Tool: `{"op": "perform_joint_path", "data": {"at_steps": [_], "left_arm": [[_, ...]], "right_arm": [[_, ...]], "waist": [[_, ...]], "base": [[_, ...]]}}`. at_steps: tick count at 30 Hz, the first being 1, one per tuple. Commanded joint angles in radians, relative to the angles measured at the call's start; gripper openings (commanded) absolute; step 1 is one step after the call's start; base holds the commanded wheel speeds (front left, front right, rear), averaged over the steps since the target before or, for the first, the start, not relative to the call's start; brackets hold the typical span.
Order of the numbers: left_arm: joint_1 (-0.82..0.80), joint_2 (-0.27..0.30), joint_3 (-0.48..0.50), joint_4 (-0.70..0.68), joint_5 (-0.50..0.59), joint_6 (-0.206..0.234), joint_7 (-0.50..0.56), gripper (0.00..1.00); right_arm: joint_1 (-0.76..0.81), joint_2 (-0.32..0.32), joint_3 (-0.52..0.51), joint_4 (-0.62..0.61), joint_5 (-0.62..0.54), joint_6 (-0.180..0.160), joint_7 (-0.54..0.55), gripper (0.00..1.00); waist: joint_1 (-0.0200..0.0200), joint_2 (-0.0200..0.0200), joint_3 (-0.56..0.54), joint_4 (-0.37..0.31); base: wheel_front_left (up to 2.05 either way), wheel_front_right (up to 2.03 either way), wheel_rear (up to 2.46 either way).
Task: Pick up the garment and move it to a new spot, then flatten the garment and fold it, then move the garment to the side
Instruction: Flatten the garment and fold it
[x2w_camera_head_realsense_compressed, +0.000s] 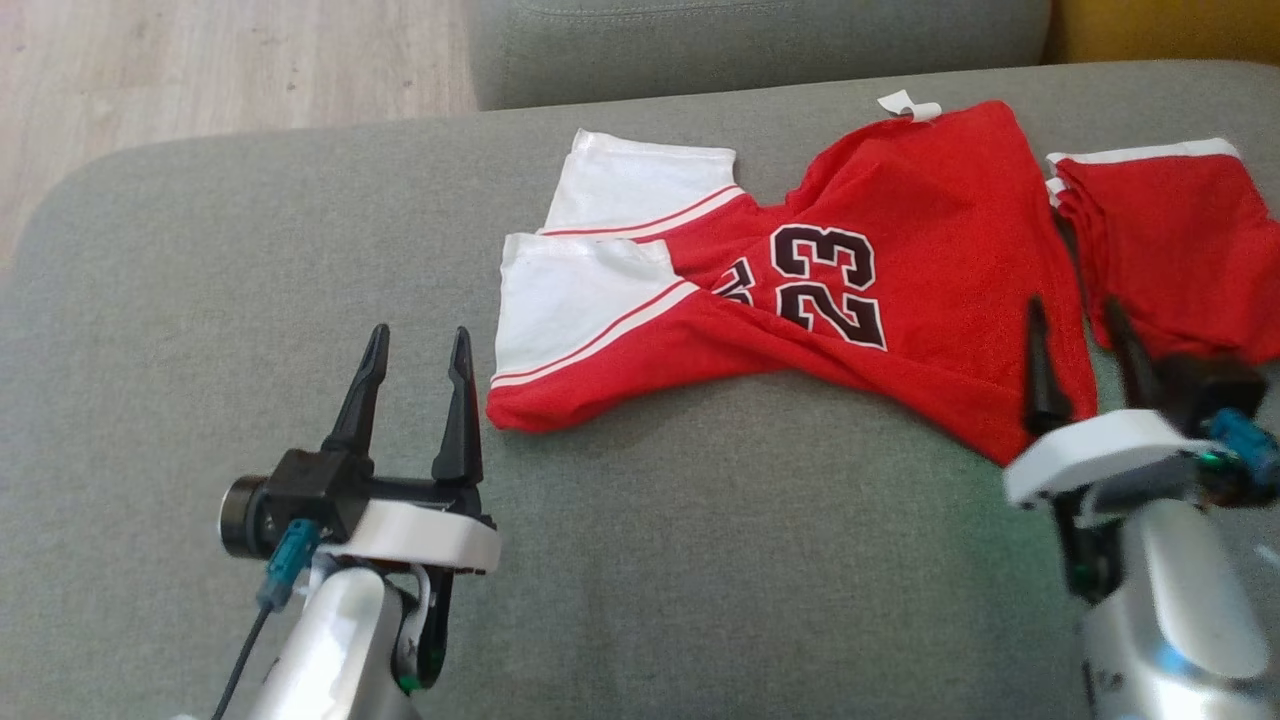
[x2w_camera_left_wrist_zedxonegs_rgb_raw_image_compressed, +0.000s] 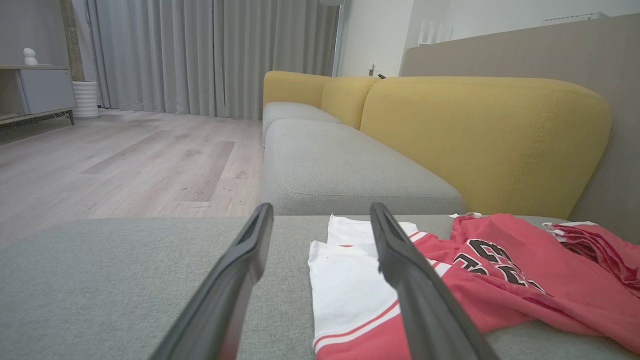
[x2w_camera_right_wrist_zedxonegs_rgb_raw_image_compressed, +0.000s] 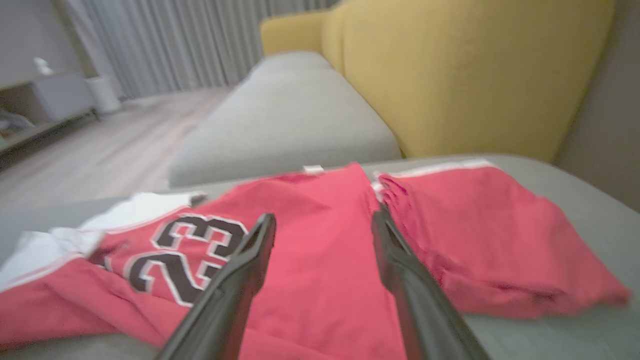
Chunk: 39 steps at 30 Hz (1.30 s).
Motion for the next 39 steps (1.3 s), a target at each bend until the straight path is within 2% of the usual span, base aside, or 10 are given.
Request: {"op": "perform_joint_path", "data": {"at_steps": [1,6,9,17,26,31,39], "left_arm": [[-0.027,0.002,0.039,-0.036,0.01,0.001,-0.005,1.0],[-0.027,0.002,0.046,-0.035,0.019,-0.007,-0.005,1.0],[-0.032,0.002,0.048,-0.032,0.024,-0.011,-0.005,1.0],[-0.094,0.03,0.036,0.014,0.046,-0.037,0.009,1.0],[-0.296,0.083,-0.008,0.165,0.066,-0.096,0.198,1.0],[-0.397,0.116,0.004,0.274,0.076,-0.081,0.255,1.0],[-0.495,0.138,0.009,0.4,0.074,-0.088,0.238,1.0]], "right_arm": [[-0.013,0.001,0.041,-0.045,0.013,-0.001,-0.022,1.0],[0.061,0.002,0.201,-0.137,0.118,-0.001,-0.104,1.0],[0.098,0.002,0.251,-0.177,0.15,-0.001,-0.123,1.0],[0.11,0.002,0.279,-0.205,0.16,-0.001,-0.134,1.0],[0.086,0.002,0.299,-0.229,0.176,-0.001,-0.135,1.0],[0.072,0.002,0.319,-0.231,0.187,-0.001,-0.135,1.0],[0.063,0.002,0.329,-0.224,0.198,-0.001,-0.135,1.0]], "waist": [[0.0001,0.0,0.004,-0.004],[0.0001,0.0,0.021,-0.021],[0.0001,0.0,0.038,-0.031],[0.0001,0.0,0.096,-0.06],[0.0001,0.0,0.195,-0.104],[0.0001,0.0,0.237,-0.134],[0.0001,0.0,0.271,-0.162]], "base": [[0.0,0.0,0.0],[0.0,0.0,0.0],[0.0,0.0,0.0],[0.0,0.0,0.0],[0.0,0.0,0.0],[0.0,0.0,0.0],[0.0,0.0,0.0]]}}
